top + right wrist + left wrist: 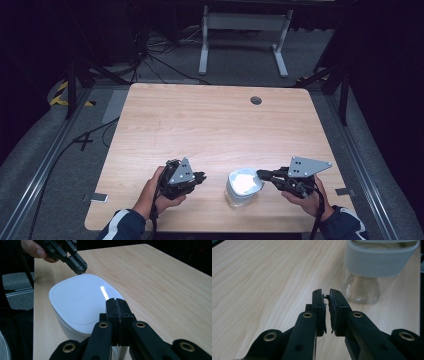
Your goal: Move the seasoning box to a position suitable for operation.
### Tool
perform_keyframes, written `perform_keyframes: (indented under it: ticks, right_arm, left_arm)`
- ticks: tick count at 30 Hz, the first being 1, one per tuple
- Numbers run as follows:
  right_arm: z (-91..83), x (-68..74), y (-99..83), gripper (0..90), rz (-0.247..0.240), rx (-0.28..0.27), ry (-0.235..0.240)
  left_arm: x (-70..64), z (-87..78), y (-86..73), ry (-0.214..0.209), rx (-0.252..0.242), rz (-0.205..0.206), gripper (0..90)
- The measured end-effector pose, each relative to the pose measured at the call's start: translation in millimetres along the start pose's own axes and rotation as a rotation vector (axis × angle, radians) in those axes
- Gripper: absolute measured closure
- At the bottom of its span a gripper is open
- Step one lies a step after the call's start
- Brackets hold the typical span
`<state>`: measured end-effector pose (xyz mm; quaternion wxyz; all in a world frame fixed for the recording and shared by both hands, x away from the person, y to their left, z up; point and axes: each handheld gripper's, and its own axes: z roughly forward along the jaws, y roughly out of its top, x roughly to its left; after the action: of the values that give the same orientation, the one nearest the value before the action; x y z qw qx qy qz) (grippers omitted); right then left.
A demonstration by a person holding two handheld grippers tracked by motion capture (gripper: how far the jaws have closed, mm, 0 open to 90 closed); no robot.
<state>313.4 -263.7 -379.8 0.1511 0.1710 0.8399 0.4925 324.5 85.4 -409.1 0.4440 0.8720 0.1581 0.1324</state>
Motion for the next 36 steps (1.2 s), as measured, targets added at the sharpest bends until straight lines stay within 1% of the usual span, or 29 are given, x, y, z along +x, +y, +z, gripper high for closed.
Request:
perform_keyframes:
  ticks: [1, 3, 4, 5, 6, 8, 10, 11, 12, 15, 19, 20, 21, 25, 28, 30, 32, 34, 36]
  right_arm:
    - [-0.2, -0.2, -0.4, 90.0, -0.003, 0.002, -0.003]
    - [-0.6, -1.1, -1.8, 89.9, -0.006, 0.004, -0.009]
    - [-0.8, -1.3, -3.0, 89.9, 0.001, 0.006, -0.008]
    - [-0.8, -1.3, -3.0, 89.9, 0.001, 0.006, -0.008]
    - [-0.5, -1.1, -3.5, 89.9, 0.003, 0.003, -0.003]
    - [-0.1, -0.7, -2.9, 89.9, -0.007, 0.010, -0.008]
    - [0.5, -0.6, -2.9, 89.9, -0.003, 0.009, -0.008]
    - [0.5, -0.4, -2.9, 89.9, -0.006, 0.011, -0.009]
    - [0.4, -0.3, -2.9, 89.9, -0.007, 0.011, -0.007]
    - [0.7, -0.4, -3.1, 89.9, -0.005, 0.009, -0.006]
    - [0.9, -0.3, -3.0, 89.9, -0.007, 0.011, -0.007]
    - [0.8, -0.3, -3.1, 89.8, -0.003, 0.010, -0.004]
    - [0.9, -0.7, -3.3, 89.8, -0.006, 0.006, -0.003]
    - [0.9, -1.5, -3.4, 89.8, -0.006, 0.010, -0.002]
    - [0.9, -1.4, -3.3, 89.8, -0.007, 0.010, -0.003]
    - [1.0, -1.5, -3.5, 89.8, -0.008, 0.015, -0.006]
    - [1.1, -1.7, -3.8, 89.7, -0.007, 0.019, -0.007]
    - [1.5, -1.8, -4.0, 89.7, -0.009, 0.018, -0.006]
    - [1.7, -1.5, -4.2, 89.7, -0.008, 0.021, -0.009]
  left_arm:
    - [-0.8, 0.9, 3.5, -0.004, 0.002, 0.017, 82.8]
    - [-3.4, 3.6, 10.0, -0.013, -0.015, 0.021, 82.6]
    - [-4.6, 4.2, 13.7, -0.020, -0.021, 0.022, 82.4]
    - [-4.6, 4.2, 13.7, -0.020, -0.021, 0.022, 82.5]
    - [-5.9, 5.0, 17.6, -0.022, -0.029, 0.032, 82.5]
    - [-8.1, 7.0, 24.1, -0.031, -0.042, 0.040, 83.8]
    - [-10.2, 10.0, 29.7, -0.040, -0.056, 0.048, 85.1]
    - [-11.2, 10.9, 32.3, -0.045, -0.055, 0.046, 86.2]
    - [-12.2, 12.4, 34.8, -0.052, -0.061, 0.053, 87.3]
    - [-15.3, 17.2, 41.2, -0.061, -0.058, 0.072, 89.3]
    - [-17.8, 23.1, 46.0, -0.080, -0.057, 0.079, 89.6]
    - [-18.0, 24.6, 47.1, -0.077, -0.066, 0.081, 89.6]
    - [-18.2, 25.3, 47.9, -0.084, -0.070, 0.069, 89.6]
    - [-18.1, 27.0, 52.9, -0.081, -0.091, 0.069, 89.6]
    - [-17.9, 27.7, 56.5, -0.079, -0.101, 0.077, 89.6]
    - [-16.9, 28.3, 59.2, -0.088, -0.113, 0.071, 89.5]
    - [-15.6, 28.3, 62.0, -0.086, -0.116, 0.076, 89.5]
    - [-13.5, 28.4, 65.9, -0.092, -0.133, 0.059, 89.3]
    - [-12.2, 29.2, 70.6, -0.090, -0.136, 0.072, 89.3]
